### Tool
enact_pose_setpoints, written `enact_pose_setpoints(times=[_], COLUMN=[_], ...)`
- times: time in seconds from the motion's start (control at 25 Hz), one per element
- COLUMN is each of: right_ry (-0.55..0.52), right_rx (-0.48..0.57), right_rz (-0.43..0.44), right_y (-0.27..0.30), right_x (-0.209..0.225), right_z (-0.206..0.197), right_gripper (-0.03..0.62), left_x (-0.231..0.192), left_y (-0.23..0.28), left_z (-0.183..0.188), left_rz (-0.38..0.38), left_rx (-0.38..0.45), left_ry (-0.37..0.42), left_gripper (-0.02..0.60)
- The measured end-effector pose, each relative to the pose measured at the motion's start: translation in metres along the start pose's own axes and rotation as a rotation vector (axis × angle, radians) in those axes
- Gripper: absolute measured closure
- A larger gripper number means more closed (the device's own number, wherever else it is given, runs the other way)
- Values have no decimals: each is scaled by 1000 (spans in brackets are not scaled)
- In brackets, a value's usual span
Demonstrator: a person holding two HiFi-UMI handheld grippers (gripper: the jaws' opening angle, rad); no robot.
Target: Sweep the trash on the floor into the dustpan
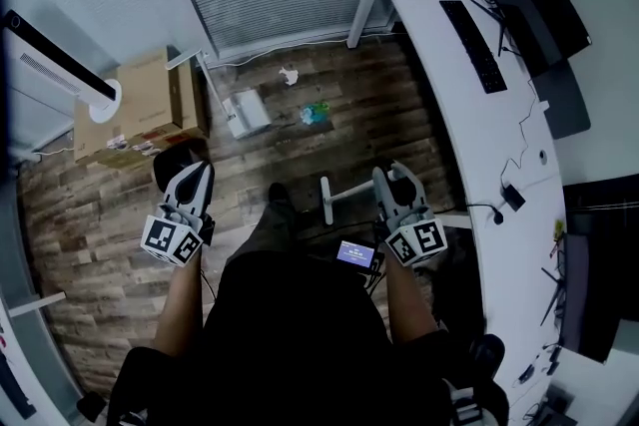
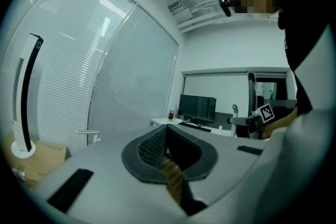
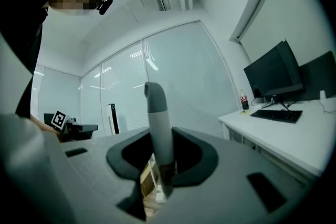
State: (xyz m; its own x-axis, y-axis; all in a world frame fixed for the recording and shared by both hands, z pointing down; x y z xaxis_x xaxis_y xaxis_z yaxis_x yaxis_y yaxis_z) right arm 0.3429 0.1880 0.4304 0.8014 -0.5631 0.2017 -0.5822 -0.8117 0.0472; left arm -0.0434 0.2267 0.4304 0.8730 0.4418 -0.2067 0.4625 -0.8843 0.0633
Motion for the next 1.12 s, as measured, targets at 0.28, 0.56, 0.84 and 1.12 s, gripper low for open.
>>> enact_pose_setpoints(times=[0.28,0.56,0.84,1.12], right_ry=[-19,-9,-29,-4], right_rx=[-25,-14,22,34], right_rz=[31,8,-20,-18], right_y=[81,165,232,285], right_x=[22,51,80,121], right_z=[17,42,67,79], right_gripper=[503,503,503,503], left_x=[-75,-146,-190,-219], left_y=[56,115,154,186], left_z=[8,27,45,61], left_rz=[20,25,26,42], left_rx=[2,12,40,39], left_ry=[-28,-45,-38,-7], left_gripper=[588,588,588,588])
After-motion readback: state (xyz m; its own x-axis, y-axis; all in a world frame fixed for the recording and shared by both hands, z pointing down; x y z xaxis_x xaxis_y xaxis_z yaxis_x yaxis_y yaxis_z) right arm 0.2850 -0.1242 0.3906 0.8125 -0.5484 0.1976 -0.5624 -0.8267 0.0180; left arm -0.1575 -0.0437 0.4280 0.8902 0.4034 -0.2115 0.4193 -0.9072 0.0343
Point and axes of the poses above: the fingertips, and each gripper's own axes: y forward along the fingers, x to its right, z out of its top, the point moved 5 cm from there along -y, backward along the fingers, and after that the axes turned 1 degree about -z, right-handed, at the moved point
